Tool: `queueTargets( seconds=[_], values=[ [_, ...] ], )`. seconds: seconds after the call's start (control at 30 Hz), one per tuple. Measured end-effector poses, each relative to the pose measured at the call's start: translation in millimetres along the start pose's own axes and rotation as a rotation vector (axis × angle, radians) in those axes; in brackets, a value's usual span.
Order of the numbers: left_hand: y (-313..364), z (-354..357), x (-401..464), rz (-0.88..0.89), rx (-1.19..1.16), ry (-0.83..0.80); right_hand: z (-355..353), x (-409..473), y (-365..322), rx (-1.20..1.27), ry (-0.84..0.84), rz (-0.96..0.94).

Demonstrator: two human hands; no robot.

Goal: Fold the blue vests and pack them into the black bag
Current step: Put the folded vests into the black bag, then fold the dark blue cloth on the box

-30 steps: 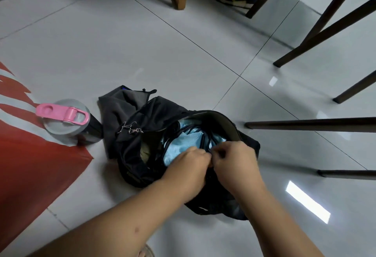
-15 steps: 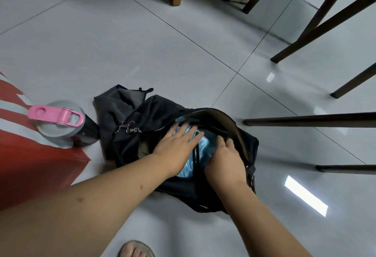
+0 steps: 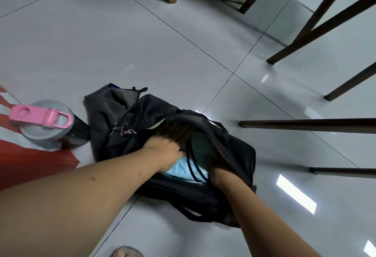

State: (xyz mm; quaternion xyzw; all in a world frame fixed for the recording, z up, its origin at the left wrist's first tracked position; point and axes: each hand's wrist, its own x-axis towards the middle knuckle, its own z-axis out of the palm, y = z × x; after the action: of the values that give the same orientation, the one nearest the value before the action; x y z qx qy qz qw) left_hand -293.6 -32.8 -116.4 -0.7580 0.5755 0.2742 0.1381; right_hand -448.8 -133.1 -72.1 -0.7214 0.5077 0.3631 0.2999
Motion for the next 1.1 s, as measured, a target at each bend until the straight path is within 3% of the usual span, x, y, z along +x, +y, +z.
queueTargets(
  seconds=[0.07,0.13,0.2,0.27,0.33,0.43,0.5,0.63,0.73,0.8,0.87,1.0,1.1],
  values=[
    [2,-3,-2,-0.020,-0.022,-0.061,5,1,4,0.103,-0.002,0.013],
    [2,-11,-2,0.015,0.013,-0.037,8,-1,6,0.005,0.026,0.012],
    [2,-17,-4,0.034,0.044,0.041,8,-7,-2,-0.151,0.171,-0.004],
    [3,-19,-12,0.027,0.003,0.187,7,-19,-13,-0.175,0.335,-0.049],
    [5,-16,-28,0.060,-0.053,0.368,11,-29,-23,-0.100,0.422,-0.227],
    [-2,-13,-56,0.188,-0.245,0.730,19,-24,-39,-0.078,0.434,-0.575],
    [-14,-18,-72,0.195,-0.387,0.855,24,-11,-50,-0.122,0.326,-0.545],
    [-47,-33,-84,0.042,-0.543,1.002,33,5,-69,-0.242,0.170,-0.460],
    [-80,-42,-78,-0.264,-0.683,1.047,32,7,-80,-0.243,0.170,-0.420],
    [-111,-33,-65,-0.518,-0.759,0.941,29,1,-86,-0.244,0.211,-0.412],
    [-132,-12,-51,-0.629,-0.756,0.656,27,-7,-90,-0.232,0.258,-0.431],
    [-136,17,-37,-0.602,-0.713,0.187,20,-18,-100,-0.147,0.382,-0.545],
    [-134,25,-32,-0.577,-0.642,0.062,12,-28,-109,-0.021,0.400,-0.556]
  ],
)
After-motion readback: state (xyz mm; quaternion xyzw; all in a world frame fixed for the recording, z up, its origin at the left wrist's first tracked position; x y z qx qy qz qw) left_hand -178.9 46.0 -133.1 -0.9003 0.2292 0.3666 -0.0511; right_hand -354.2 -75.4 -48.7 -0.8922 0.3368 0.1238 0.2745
